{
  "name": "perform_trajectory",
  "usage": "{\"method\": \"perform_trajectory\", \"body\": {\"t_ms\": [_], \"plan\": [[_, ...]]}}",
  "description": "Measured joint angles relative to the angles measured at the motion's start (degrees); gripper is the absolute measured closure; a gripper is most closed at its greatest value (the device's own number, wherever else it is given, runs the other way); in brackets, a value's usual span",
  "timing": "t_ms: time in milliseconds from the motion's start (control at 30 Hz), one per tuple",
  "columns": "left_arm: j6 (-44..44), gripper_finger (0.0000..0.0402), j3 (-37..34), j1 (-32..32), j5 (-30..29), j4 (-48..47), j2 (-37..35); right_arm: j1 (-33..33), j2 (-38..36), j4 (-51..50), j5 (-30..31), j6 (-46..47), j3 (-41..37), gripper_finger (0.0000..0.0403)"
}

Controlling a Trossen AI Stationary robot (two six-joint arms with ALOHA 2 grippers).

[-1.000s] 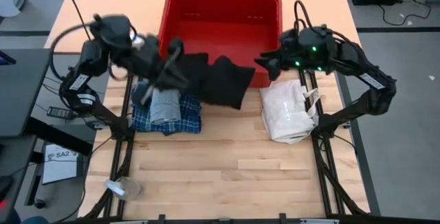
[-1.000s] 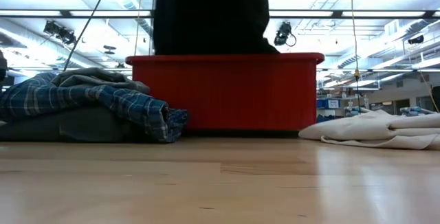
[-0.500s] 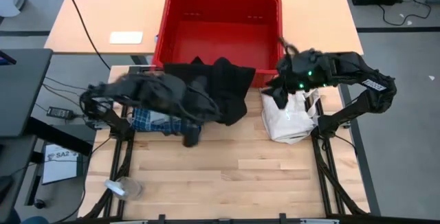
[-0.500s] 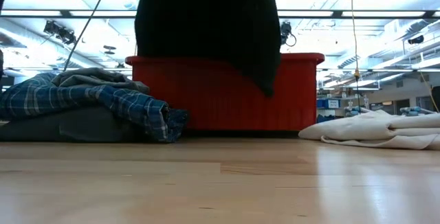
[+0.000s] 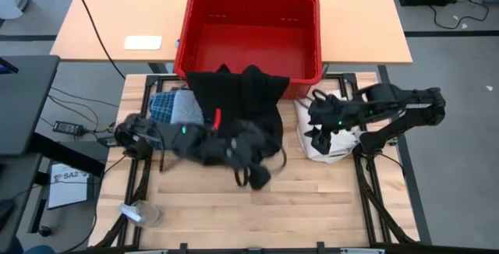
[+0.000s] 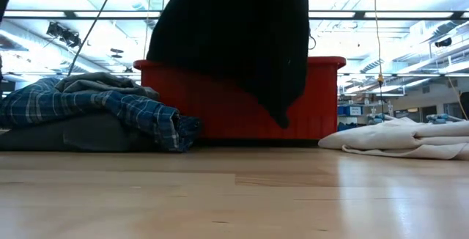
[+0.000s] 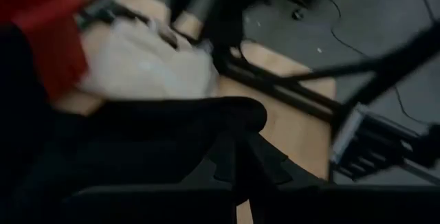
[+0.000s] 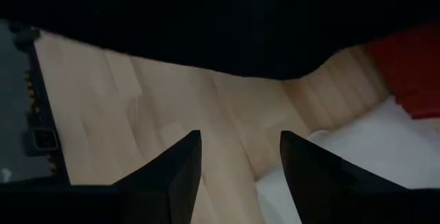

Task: Fold Laundry from Bin
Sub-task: Remove the black shirt from the laundry bin

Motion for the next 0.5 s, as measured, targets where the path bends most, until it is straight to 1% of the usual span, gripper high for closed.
{"method": "perform_trajectory", "body": {"t_ms": [133, 200, 300, 367, 500], "plan": [[-6.5, 0.039, -1.1, -4.3, -2.1, -0.7, 2.5, 2.6, -1.2, 2.4, 0.2, 1.6, -5.9, 0.02], [-9.7, 0.039, -2.2, -6.0, -3.7, -0.6, 3.3, 4.0, -1.9, 4.8, 0.2, 3.1, -9.4, 0.02], [-16.6, 0.039, -4.4, -8.3, -4.4, -0.1, 4.2, 6.0, -3.5, 9.4, 0.2, 5.7, -15.0, 0.02], [-23.6, 0.0389, -6.6, -10.0, -3.6, -0.2, 4.6, 7.2, -4.3, 13.2, 0.2, 7.4, -18.6, 0.02], [-36.8, 0.0382, -14.3, -14.1, 0.0, 0.7, 4.6, 9.2, -4.7, 21.6, -1.5, 10.7, -25.1, 0.02]]}}
